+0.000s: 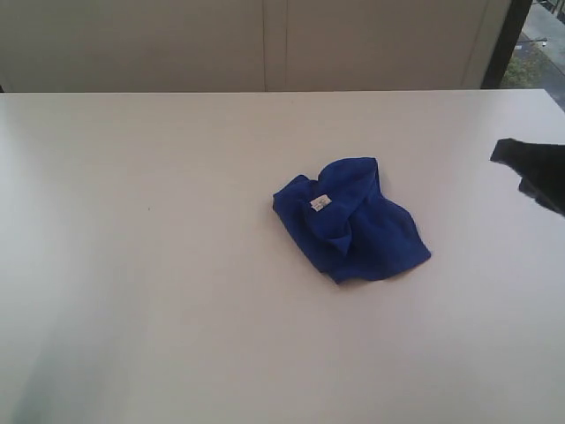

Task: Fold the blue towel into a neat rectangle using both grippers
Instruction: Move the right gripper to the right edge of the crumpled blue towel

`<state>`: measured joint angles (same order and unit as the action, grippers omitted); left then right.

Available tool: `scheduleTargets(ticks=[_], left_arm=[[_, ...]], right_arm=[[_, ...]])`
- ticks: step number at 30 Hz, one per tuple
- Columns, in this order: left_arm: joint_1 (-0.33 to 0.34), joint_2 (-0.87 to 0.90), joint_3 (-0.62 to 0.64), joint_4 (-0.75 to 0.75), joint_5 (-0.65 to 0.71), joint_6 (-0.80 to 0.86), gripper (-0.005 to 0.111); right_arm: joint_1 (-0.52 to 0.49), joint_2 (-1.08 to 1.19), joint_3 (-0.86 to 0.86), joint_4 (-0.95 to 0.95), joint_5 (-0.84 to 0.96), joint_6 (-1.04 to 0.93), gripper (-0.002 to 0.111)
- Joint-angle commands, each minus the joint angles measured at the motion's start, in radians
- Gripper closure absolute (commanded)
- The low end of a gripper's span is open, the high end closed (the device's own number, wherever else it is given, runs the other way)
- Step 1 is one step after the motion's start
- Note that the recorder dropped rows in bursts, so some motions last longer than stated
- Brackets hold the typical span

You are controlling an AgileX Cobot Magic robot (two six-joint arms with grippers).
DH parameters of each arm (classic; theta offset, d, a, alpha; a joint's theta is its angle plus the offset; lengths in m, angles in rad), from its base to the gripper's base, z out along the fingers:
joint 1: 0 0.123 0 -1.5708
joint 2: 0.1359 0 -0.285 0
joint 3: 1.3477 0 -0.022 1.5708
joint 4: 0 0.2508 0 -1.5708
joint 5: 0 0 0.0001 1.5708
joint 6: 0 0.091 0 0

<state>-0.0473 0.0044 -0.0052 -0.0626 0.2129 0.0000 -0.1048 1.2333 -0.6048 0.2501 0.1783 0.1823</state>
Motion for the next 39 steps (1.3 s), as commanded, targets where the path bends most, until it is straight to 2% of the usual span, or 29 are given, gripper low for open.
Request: scheduleTargets(ticks=[1,6,12,21,30,39], left_arm=[[0.003,-0.004,0.005,-0.007,-0.003,0.0,0.107],[0.003,-0.004,0.005,-0.007,-0.003,0.0,0.107],[0.003,-0.004,0.005,-0.007,-0.003,0.0,0.107],[0.003,-0.004,0.005,-0.007,-0.003,0.0,0.107],[0.003,-0.004,0.005,-0.007,-0.003,0.0,0.107],[0.003,-0.004,0.005,-0.007,-0.003,0.0,0.107]], right_arm=[[0.004,0.111,-0.002,0.063,0.008,0.004,0.108],[0.039,0.213,-0.013,0.105,0.011,-0.005,0.108],[0.105,0.307,-0.122,0.12,0.105,-0.056,0.108],[0.106,0.45,-0.132,0.161,0.047,-0.047,0.107],[0.117,0.512,-0.156,0.181,0.0,-0.047,0.085],[0.127,0.565,-0.202,0.183,0.0,-0.051,0.084]])
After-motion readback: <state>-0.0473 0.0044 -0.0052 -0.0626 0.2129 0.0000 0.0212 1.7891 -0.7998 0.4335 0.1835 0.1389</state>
